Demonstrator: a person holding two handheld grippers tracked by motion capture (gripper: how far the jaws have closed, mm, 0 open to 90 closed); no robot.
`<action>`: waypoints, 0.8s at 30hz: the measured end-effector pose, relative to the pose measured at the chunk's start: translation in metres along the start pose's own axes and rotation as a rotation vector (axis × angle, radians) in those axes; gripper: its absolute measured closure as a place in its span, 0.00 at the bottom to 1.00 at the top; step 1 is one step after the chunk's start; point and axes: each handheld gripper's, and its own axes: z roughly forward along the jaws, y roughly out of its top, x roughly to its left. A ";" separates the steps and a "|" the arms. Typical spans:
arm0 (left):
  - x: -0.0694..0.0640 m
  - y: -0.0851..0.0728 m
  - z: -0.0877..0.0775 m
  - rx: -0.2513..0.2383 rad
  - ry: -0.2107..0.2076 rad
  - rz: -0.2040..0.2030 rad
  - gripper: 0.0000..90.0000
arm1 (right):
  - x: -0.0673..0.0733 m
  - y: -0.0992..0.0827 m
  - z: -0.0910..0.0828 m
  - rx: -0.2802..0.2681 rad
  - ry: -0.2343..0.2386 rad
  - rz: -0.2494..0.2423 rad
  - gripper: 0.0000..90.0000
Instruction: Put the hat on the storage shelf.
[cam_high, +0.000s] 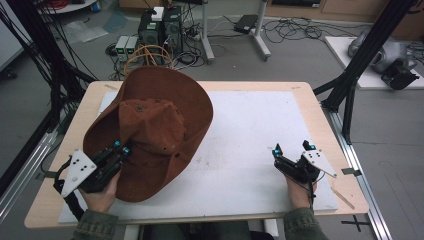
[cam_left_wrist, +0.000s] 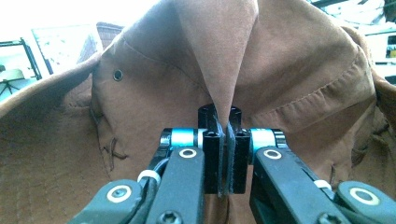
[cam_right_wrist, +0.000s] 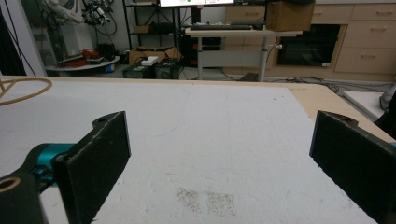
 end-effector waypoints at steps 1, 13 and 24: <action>0.001 0.001 0.000 -0.002 0.001 0.001 0.97 | 0.000 0.000 0.000 0.000 0.001 -0.005 0.05; 0.008 0.013 0.011 -0.040 0.031 0.011 0.97 | -0.001 0.001 -0.001 -0.003 -0.007 0.010 0.05; 0.016 0.031 0.038 -0.039 0.018 0.037 0.97 | -0.001 0.000 0.000 -0.005 -0.005 0.000 0.05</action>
